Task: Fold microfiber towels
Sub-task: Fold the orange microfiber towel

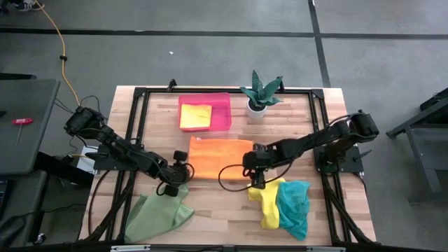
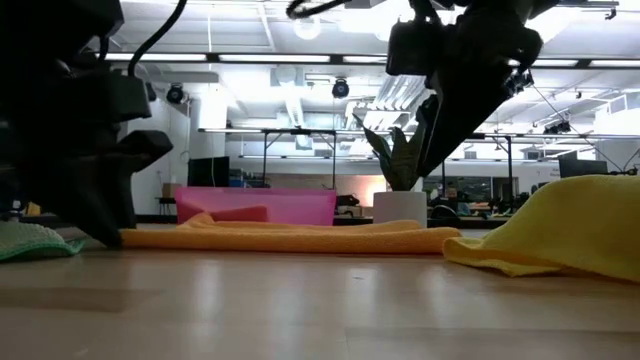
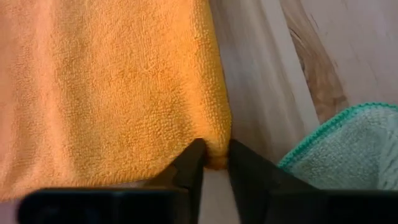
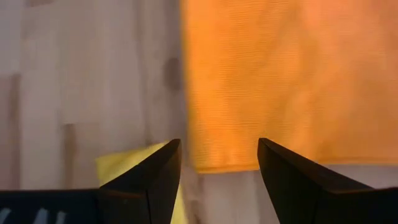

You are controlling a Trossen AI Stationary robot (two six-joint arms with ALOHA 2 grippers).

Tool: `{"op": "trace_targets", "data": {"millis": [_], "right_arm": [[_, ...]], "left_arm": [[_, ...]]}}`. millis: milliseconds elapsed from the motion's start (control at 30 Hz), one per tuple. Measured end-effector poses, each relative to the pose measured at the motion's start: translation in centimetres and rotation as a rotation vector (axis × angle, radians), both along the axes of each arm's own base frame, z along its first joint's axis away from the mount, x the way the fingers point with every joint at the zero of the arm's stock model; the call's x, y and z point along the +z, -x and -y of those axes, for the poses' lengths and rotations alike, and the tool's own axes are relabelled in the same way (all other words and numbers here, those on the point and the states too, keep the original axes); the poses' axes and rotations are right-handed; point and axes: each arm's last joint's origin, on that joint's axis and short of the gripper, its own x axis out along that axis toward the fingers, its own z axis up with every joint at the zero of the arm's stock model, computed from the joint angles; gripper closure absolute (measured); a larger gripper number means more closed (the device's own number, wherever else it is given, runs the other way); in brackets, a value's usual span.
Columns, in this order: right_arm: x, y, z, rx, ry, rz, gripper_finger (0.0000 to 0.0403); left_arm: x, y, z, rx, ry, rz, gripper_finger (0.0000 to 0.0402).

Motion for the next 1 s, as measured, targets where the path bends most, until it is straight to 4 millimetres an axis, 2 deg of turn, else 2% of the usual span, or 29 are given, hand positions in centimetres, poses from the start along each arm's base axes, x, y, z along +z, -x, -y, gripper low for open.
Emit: {"op": "trace_targets", "data": {"millis": [100, 267, 533, 767, 1000], "right_arm": [[-0.8, -0.1, -0.7, 0.093, 0.014, -0.026, 0.0199], [-2.8, -0.5, -1.8, 0.196, 0.060, -0.065, 0.0199], [-5.5, -1.3, -2.1, 0.194, 0.101, -0.115, 0.0199], [-5.9, -1.3, -2.0, 0.146, 0.120, -0.123, 0.0204], [-5.8, -1.5, -1.2, 0.116, 0.118, -0.123, 0.0247]], "left_arm": [[0.0, 0.0, -0.1, 0.016, -0.012, 0.003, 0.0393], [0.0, 0.0, -0.1, 0.076, -0.004, 0.022, 0.0389], [0.0, 0.0, -0.1, 0.080, -0.001, 0.024, 0.0396], [0.0, 0.0, -0.1, 0.078, 0.003, 0.023, 0.0398], [0.0, 0.0, -0.1, 0.082, 0.000, 0.025, 0.0397]]}}
